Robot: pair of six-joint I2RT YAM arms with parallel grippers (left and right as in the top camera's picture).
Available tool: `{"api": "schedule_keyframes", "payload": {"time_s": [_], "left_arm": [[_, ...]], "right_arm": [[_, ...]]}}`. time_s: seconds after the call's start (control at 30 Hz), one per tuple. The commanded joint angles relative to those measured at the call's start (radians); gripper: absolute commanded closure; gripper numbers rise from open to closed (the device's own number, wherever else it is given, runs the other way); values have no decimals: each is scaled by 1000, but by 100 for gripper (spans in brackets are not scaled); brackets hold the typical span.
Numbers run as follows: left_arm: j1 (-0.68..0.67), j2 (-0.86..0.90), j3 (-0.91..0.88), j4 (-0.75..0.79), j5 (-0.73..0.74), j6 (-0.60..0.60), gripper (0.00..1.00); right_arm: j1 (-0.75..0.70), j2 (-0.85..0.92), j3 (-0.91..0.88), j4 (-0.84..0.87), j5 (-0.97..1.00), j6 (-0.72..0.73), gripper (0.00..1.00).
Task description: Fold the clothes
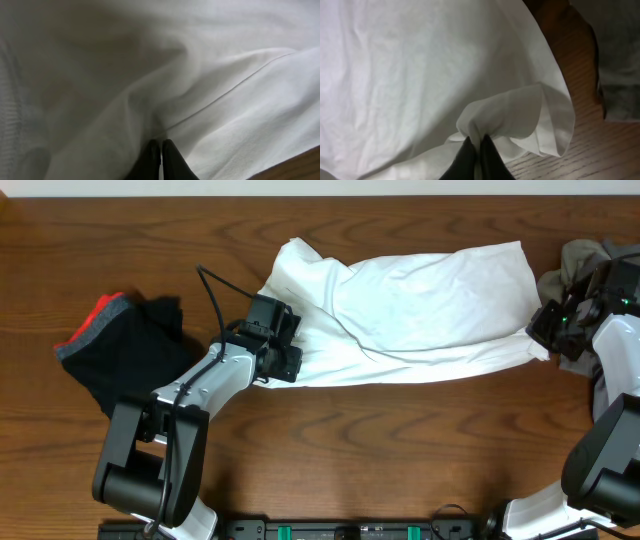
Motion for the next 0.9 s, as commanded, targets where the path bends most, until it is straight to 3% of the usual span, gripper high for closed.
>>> {"api": "schedule_keyframes", "payload": {"time_s": [0.0,0.13,0.4,0.53,0.67,0.87], "left_arm": [[3,11,-6,2,-12,-2,93],[3,11,-6,2,-12,-2,93],[3,11,-6,2,-12,-2,93],[3,11,-6,2,-12,-2,93],[3,11,-6,2,-12,-2,93],[3,11,-6,-2,-12,-2,93]], "right_arm": [[-13,7,0,13,-1,5,99],[-13,7,0,106,4,13,99],[-13,7,0,198,12,49,89],[-13,8,0,164,85,49,87],[-13,8,0,86,169,48,75],[-13,9,-12,-33,300,21,70]]}}
